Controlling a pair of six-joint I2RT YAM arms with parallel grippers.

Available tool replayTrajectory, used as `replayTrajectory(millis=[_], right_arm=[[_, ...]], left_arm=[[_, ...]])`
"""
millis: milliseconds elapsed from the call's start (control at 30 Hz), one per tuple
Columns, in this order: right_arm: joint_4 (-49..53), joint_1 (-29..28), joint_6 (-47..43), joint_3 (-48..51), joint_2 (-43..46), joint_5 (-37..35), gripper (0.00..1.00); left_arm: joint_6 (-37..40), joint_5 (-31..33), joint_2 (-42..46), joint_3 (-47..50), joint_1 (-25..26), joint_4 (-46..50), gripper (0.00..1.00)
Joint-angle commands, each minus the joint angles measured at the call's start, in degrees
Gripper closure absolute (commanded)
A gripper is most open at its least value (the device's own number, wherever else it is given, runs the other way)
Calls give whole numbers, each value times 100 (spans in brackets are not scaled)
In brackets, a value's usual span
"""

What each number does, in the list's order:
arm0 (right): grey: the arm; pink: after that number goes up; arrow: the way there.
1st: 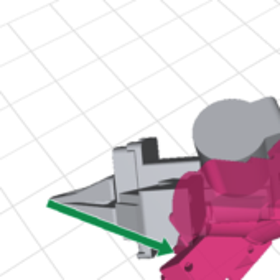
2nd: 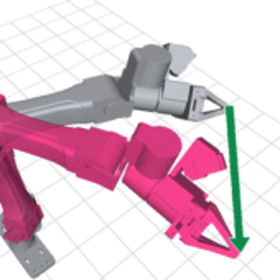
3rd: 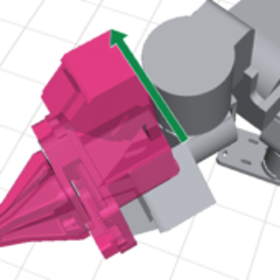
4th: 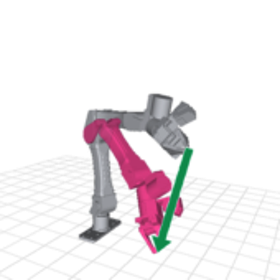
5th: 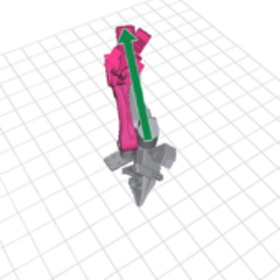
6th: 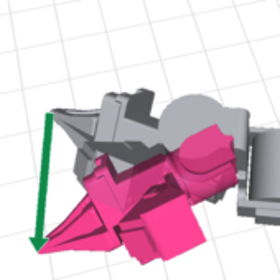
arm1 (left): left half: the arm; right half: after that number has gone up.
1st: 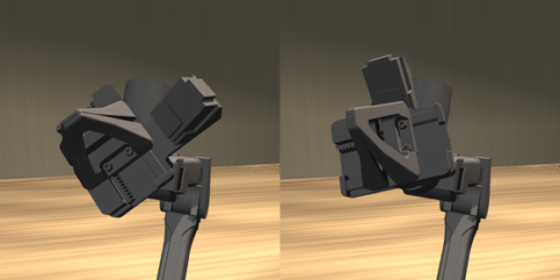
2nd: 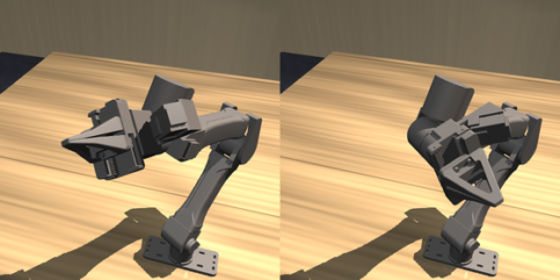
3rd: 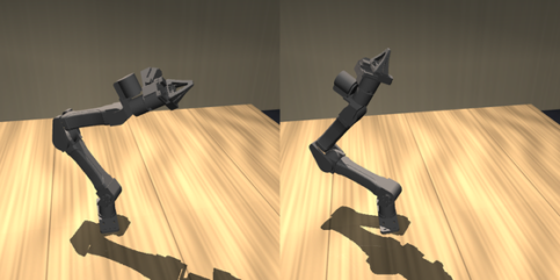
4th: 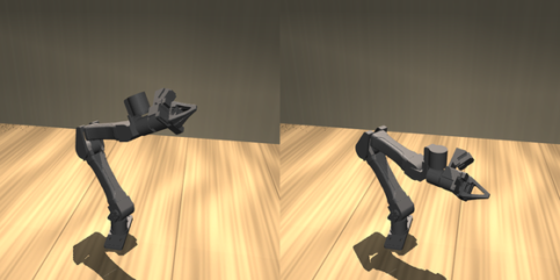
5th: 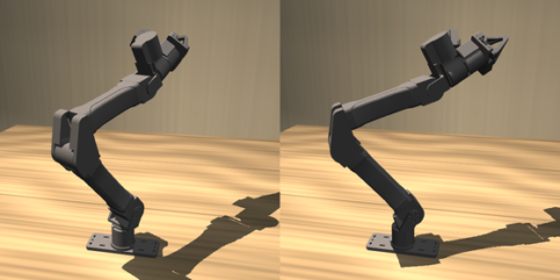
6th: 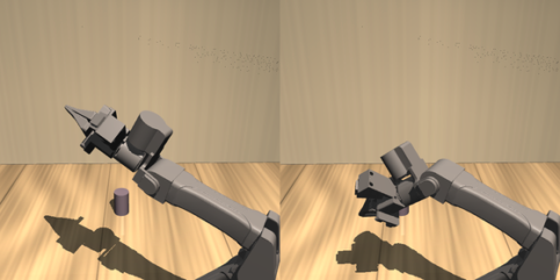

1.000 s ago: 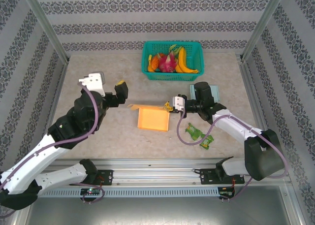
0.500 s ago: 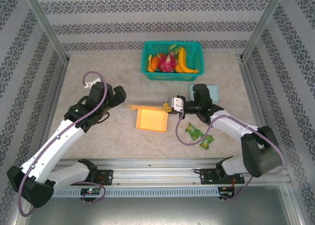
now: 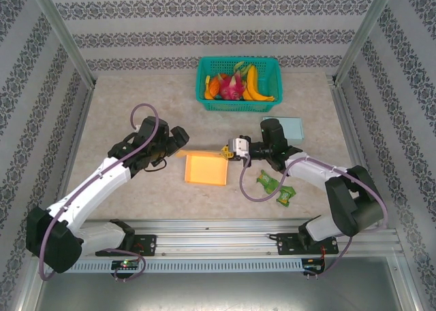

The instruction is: Fold the paper box

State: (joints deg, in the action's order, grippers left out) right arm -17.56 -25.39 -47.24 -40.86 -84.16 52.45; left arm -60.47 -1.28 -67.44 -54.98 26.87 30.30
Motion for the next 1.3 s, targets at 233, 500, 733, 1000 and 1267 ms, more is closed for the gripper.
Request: replayTrajectory(millis=[233,500,733,1000,1267], right_arm=[[-594,-290,241,-62,-354,-10,100],[-739,-344,283,-61,-491,-295,100],[-863,-340,295,-10,-604,-431,100],[-814,-361,226,-8,-663,-561,94],[-579,-366,-14,44,-672,-552,93]], left_arm=[[123,-540,-430,-87,-48,-350,2],[-77,-606,-472,-44,-42,-344,4],[-209,-878,-657,16,-15,-510,6],[-358,-901,-672,-37,91,-595,9],[-397,-780,-716,203,364,-782,14]])
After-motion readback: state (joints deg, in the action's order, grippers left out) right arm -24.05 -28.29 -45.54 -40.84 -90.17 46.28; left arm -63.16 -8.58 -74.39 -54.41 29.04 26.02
